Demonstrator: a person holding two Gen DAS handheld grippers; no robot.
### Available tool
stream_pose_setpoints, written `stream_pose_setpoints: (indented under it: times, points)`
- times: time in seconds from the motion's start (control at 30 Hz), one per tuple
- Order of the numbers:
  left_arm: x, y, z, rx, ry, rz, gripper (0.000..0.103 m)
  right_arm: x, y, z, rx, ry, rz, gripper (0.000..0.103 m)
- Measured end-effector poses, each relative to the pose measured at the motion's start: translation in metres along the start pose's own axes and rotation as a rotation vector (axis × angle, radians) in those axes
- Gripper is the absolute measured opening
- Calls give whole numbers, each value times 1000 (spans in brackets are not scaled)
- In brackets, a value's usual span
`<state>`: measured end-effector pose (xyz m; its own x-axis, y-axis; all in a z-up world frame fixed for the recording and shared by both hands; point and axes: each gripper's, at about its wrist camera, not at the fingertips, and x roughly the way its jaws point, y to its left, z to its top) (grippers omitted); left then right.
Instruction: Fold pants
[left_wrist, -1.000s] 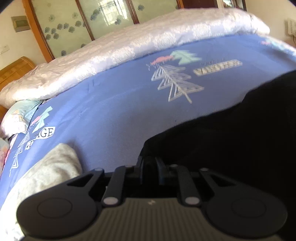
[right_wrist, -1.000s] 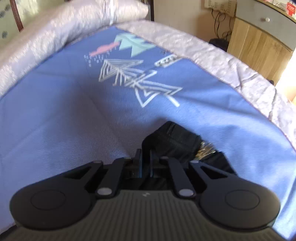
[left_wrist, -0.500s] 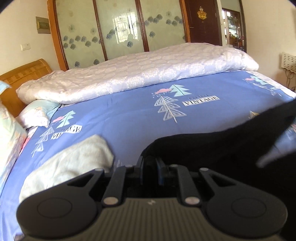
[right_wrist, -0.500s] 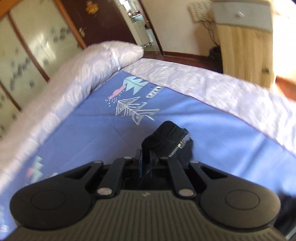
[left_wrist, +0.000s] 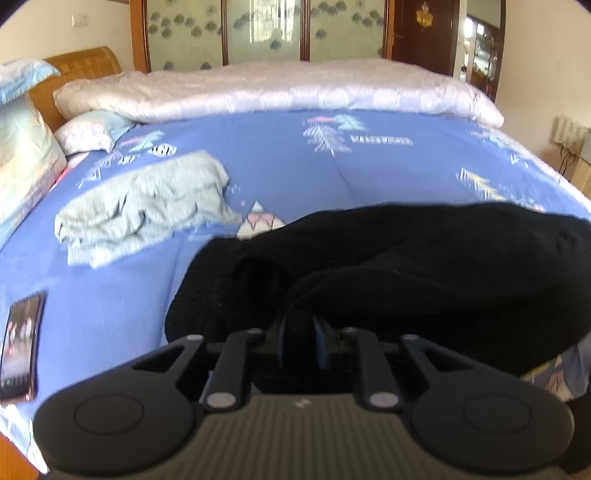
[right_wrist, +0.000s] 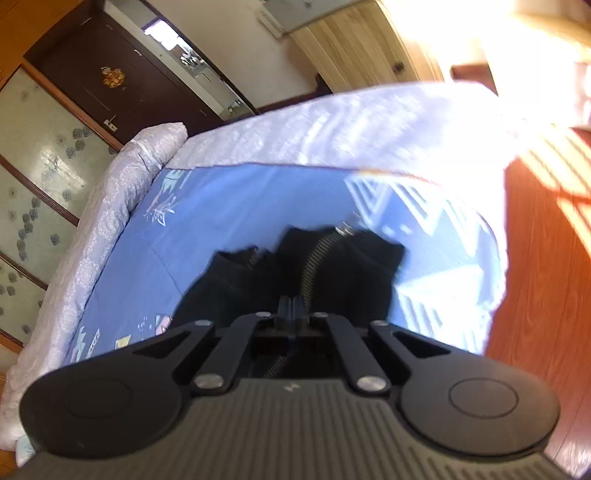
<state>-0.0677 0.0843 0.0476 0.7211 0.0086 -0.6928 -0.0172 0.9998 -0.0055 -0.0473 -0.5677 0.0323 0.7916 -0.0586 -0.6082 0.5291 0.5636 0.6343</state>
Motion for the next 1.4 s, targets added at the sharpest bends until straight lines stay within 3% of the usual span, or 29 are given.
stream_pose_setpoints:
  times: [0.07, 0.1, 0.17, 0.27, 0.33, 0.4, 0.5, 0.6, 0.7, 0.73, 0.77, 0.87, 1.0, 1.27, 1.4]
  points:
    - [2, 2, -1, -48, 16, -41, 25, 5, 1, 0, 43, 48, 82, 7]
    - [3, 4, 0, -88, 27, -60, 41, 8, 5, -1, 45, 58, 105, 9]
    - [5, 10, 1, -167, 37, -77, 52, 17, 19, -5, 27, 56, 113, 16]
    - [7, 26, 0, -302, 68, -132, 56, 29, 39, -4, -45, 7, 85, 30]
    - [10, 42, -2, -410, 85, -169, 61, 38, 49, 2, -92, -40, 46, 47]
    - [14, 55, -5, -515, 103, -208, 65, 53, 50, 11, -75, -46, 27, 51]
    - [22, 70, -10, -650, 120, -261, 73, 76, 41, 18, -30, -29, 12, 51]
    - [33, 72, -7, -682, 135, -262, 75, 87, 34, 16, -46, -12, 9, 49]
    - [44, 67, -1, -659, 160, -237, 78, 87, 46, 9, -155, -15, -39, 33]
    - [48, 65, 1, -653, 168, -227, 78, 86, 51, 7, -203, -20, -70, 18]
    - [52, 62, 2, -648, 178, -213, 75, 87, 53, 7, -237, -27, -93, 15]
    - [58, 55, 3, -619, 197, -166, 51, 71, 54, 7, -257, -80, -93, 14]
    - [52, 53, 0, -591, 191, -153, 32, 43, 57, 7, -286, -139, -77, 14]
    - [21, 56, 1, -607, 155, -212, 24, -25, 50, 15, -245, -239, 9, 13]
    - [16, 61, -4, -623, 193, -223, 24, -32, 20, 21, -195, -251, -54, 13]
